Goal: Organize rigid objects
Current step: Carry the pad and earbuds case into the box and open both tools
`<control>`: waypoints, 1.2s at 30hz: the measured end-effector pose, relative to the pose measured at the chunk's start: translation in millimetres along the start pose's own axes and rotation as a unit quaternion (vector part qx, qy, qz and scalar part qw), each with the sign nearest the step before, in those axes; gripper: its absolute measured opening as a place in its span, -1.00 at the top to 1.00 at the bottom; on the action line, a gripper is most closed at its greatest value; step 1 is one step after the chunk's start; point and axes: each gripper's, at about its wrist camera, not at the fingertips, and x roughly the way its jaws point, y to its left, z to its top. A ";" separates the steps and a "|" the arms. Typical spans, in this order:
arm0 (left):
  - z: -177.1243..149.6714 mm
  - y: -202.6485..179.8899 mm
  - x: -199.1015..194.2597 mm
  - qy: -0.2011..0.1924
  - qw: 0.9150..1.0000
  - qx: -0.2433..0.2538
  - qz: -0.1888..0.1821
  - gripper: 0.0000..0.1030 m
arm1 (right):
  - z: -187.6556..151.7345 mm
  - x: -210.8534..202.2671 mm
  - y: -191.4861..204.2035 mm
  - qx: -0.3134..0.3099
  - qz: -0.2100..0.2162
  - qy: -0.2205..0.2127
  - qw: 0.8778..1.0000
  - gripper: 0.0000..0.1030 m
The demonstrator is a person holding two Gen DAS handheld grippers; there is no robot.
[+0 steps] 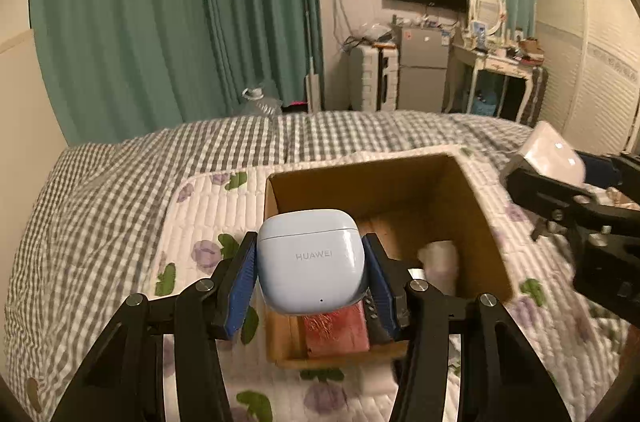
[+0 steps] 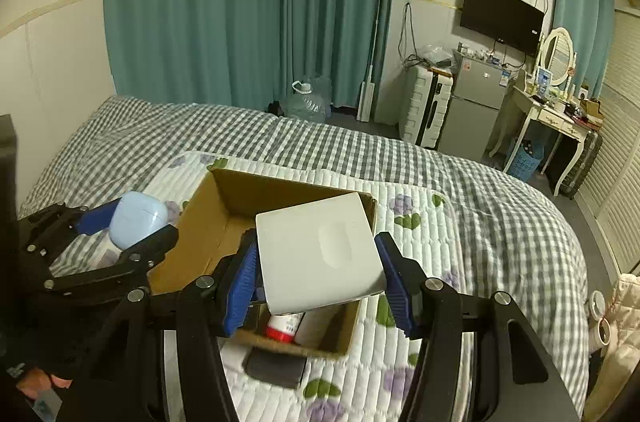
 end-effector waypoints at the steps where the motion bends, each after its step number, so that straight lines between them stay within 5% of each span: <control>1: -2.0 -1.4 9.8 0.005 1.000 -0.002 0.001 -0.01 | 0.4 7.9 -0.9 0.001 0.000 0.003 1.000 -0.09; 7: -18.8 -7.2 59.2 0.027 1.000 0.006 -0.002 -0.01 | -12.6 62.0 -5.3 0.000 -0.004 0.034 0.999 -0.09; 18: -27.3 -20.5 80.3 0.014 1.000 0.025 0.001 -0.06 | -29.0 97.3 -13.3 -0.001 -0.010 0.049 0.999 -0.09; 24: -20.6 -6.9 66.9 0.010 1.000 -0.008 -0.009 -0.41 | -26.4 94.4 -16.3 0.006 -0.013 0.049 0.999 -0.09; 36: 2.0 37.4 33.6 -0.008 0.999 -0.043 0.008 -0.41 | -12.6 125.8 -1.9 0.015 0.005 0.077 0.997 -0.09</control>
